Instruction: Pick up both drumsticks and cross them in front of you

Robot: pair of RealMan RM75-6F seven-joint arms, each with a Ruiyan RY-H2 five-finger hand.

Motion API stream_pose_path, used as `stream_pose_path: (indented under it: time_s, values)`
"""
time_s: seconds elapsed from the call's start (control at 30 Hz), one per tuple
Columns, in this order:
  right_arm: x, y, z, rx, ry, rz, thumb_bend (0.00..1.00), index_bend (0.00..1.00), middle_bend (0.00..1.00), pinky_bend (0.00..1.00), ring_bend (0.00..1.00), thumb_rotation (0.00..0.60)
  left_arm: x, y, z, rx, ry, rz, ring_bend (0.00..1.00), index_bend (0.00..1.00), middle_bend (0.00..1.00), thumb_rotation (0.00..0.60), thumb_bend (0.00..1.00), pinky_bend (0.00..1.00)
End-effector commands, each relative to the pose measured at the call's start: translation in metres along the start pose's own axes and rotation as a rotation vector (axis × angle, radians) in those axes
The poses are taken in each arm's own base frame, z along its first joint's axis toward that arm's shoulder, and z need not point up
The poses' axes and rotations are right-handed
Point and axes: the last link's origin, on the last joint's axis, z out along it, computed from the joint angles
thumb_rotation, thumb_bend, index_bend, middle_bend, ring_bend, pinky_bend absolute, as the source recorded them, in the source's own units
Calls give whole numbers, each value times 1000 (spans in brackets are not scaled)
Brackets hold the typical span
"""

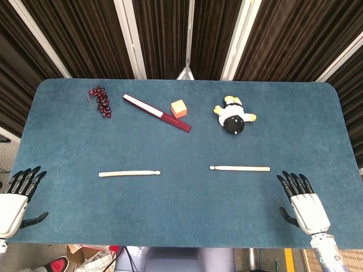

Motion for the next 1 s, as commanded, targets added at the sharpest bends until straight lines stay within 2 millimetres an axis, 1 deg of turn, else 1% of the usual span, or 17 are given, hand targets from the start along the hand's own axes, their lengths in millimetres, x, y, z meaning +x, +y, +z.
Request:
stream_pose_path:
  time_s: [0.03,0.33,0.37,0.43,0.47,0.5,0.57,0.6,0.63,0.67,0.7,0.77,0.8,0.9,1.0]
  values:
    - [0,0,0,1,-1,1,376,0,0,11,0,600,0,0,0,-1,0,2,0,16,0,600,86,47]
    - [1,-1,1,0,1,16,376,0,0,14,0,600,0,1,-1,1,-5,3,0,16,0,600,86,46]
    - [1,-1,1,0,1,18,376,0,0,32,0,600,0,1,-1,1,-5,3,0,16,0,600,86,47]
    - [2,-1,4,-1,7,17,376,0,0,146,25,600,0,0,-1,1,-4,1,0,16,0,600,86,47]
    - [3,-2,6,-3,12,16,376,0,0,214,60,600,0,0,-1,2,-5,1,0,16,0,600,86,47]
    - [4,-2,10,-6,24,16,376,0,0,323,141,600,0,0,-1,3,-4,0,0,16,0,600,86,46]
    - [5,-3,16,-10,34,18,376,0,16,480,296,600,0,0,0,4,-4,-1,0,17,0,600,86,46]
    - [7,-3,22,-13,44,20,376,1,40,569,391,600,0,0,0,5,-4,-1,0,17,0,600,86,46]
    - [7,-4,25,-14,49,21,376,10,68,618,447,600,1,-1,0,5,-4,-1,0,18,0,600,86,46]
    - [8,-4,32,-16,57,20,376,34,111,670,509,600,1,-1,0,7,-3,-2,0,18,0,600,86,47]
    - [8,-5,40,-18,64,17,376,82,171,719,575,600,1,-1,0,8,-2,-5,0,19,0,600,86,47]
    - [7,-8,56,-19,72,11,376,167,254,760,646,600,1,-1,0,8,-3,-5,0,19,0,600,86,47]
    - [7,-9,61,-20,74,8,376,210,290,774,676,600,1,0,1,7,-3,-5,0,19,0,600,86,46]
    - [-2,-14,87,-32,61,-12,376,276,322,779,700,600,0,1,1,5,-8,0,0,20,0,600,86,47]
    - [-10,-19,105,-48,43,-28,376,315,342,779,706,600,0,1,2,9,-10,1,0,20,0,600,86,46]
